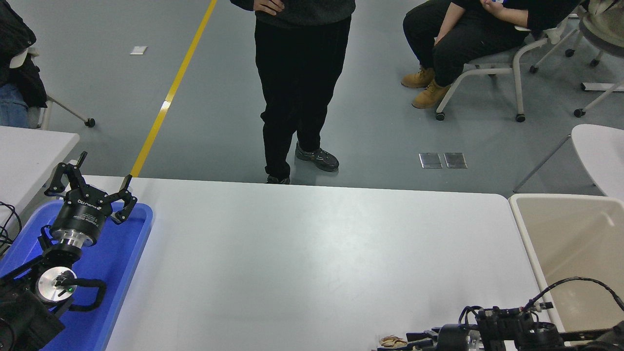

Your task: Clean the table surface

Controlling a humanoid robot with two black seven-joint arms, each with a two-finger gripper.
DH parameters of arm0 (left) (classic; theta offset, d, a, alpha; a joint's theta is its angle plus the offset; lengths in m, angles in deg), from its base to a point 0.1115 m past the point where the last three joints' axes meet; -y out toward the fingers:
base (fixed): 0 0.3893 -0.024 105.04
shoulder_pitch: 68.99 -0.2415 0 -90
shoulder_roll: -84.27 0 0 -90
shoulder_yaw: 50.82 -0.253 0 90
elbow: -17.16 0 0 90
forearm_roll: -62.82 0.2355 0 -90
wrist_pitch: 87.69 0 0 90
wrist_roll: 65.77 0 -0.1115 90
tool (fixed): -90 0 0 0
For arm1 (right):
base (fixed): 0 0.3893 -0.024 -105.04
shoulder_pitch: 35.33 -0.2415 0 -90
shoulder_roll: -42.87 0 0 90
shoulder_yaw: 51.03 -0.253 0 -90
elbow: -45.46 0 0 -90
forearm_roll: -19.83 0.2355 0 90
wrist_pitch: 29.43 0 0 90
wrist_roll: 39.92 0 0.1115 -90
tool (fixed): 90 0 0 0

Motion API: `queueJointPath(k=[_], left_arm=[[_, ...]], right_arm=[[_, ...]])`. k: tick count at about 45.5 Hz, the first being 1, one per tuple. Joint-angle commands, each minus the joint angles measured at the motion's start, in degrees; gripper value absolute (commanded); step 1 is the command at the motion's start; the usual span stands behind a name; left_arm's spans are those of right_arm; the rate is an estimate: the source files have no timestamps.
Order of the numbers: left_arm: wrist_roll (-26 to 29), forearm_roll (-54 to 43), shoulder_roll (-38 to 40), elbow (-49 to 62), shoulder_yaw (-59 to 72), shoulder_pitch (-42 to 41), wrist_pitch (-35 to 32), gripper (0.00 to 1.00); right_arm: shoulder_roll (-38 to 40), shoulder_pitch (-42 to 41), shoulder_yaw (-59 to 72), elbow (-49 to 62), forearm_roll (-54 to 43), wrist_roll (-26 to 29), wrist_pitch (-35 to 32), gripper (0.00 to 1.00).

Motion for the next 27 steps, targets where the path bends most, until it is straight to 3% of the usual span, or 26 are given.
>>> queueJointPath(k=[1, 14, 27], left_arm=[[0.0, 0.0, 0.0, 0.0, 0.0, 0.0, 0.0, 1.0], [0.0, 0.0, 0.0, 0.0, 0.0, 0.0, 0.0, 1.0], [0.0, 0.0, 0.0, 0.0, 0.0, 0.0, 0.0, 1.0]], right_arm=[[-0.1, 0.2, 1.9, 0.6, -3.2, -1.1, 2.3, 1.0], [0.1, 0.2, 2.1, 0.6, -4.4, -1.4, 2.7, 1.0], [-0.3, 0.7, 3.2, 2.2, -7.2, -1.4, 4.7, 0.93]])
